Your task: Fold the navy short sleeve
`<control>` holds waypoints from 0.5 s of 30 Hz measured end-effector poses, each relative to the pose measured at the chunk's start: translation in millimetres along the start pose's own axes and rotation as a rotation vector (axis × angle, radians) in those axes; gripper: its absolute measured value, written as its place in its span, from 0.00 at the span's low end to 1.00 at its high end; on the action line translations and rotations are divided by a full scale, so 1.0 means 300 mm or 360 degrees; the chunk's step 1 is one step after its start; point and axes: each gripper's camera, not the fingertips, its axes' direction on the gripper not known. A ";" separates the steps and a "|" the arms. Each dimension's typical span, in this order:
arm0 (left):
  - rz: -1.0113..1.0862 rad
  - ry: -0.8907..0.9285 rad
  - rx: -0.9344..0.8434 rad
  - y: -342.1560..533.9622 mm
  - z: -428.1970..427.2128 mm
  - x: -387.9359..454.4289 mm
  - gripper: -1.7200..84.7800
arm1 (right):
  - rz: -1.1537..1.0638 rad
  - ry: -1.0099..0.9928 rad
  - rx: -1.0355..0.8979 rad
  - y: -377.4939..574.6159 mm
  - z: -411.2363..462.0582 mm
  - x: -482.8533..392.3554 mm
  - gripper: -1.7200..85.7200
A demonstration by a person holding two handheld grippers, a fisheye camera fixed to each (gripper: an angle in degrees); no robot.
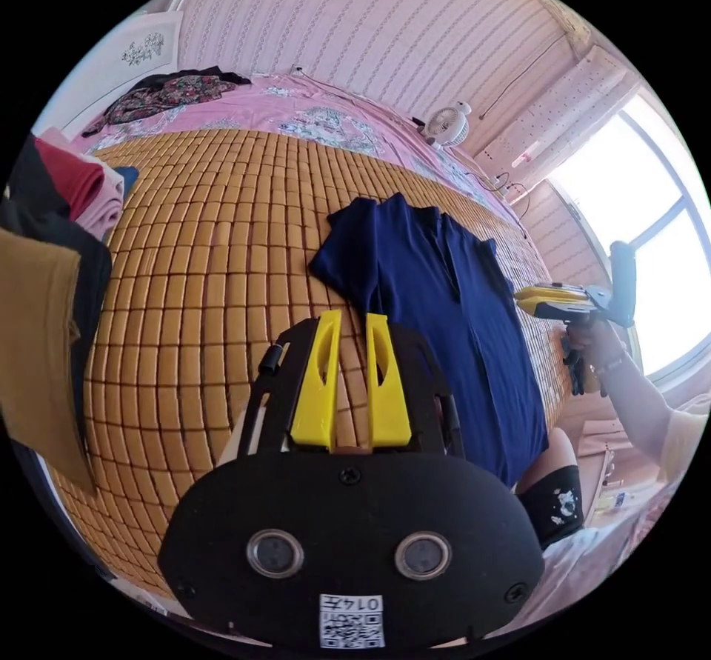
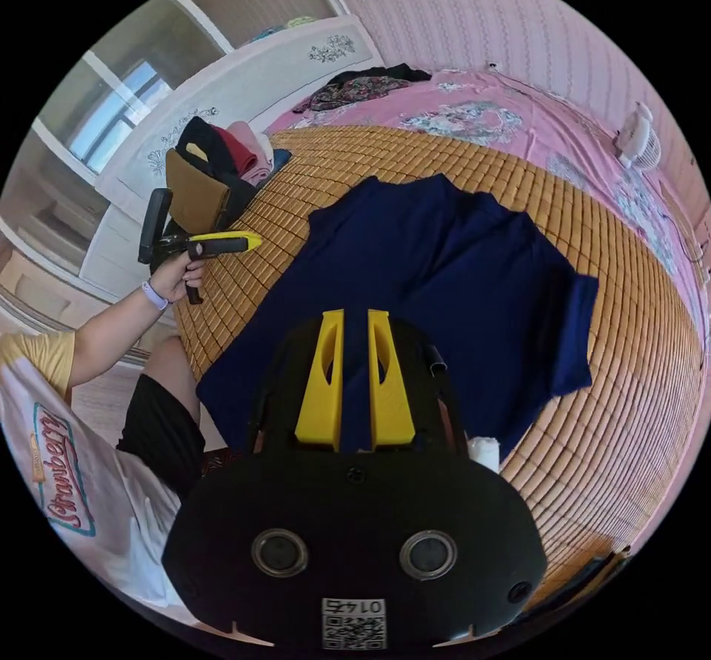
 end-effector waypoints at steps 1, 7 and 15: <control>-0.0001 -0.0050 -0.0005 -0.043 0.038 -0.008 0.09 | -0.0059 0.0023 0.0017 -0.099 0.044 -0.016 0.09; 0.0054 -0.0158 -0.0038 -0.148 0.169 -0.051 0.12 | -0.0156 0.0209 0.0077 -0.474 0.254 -0.067 0.10; 0.0142 -0.0248 -0.0059 -0.135 0.201 -0.111 0.06 | -0.0144 0.0285 -0.0257 -0.622 0.446 -0.051 0.05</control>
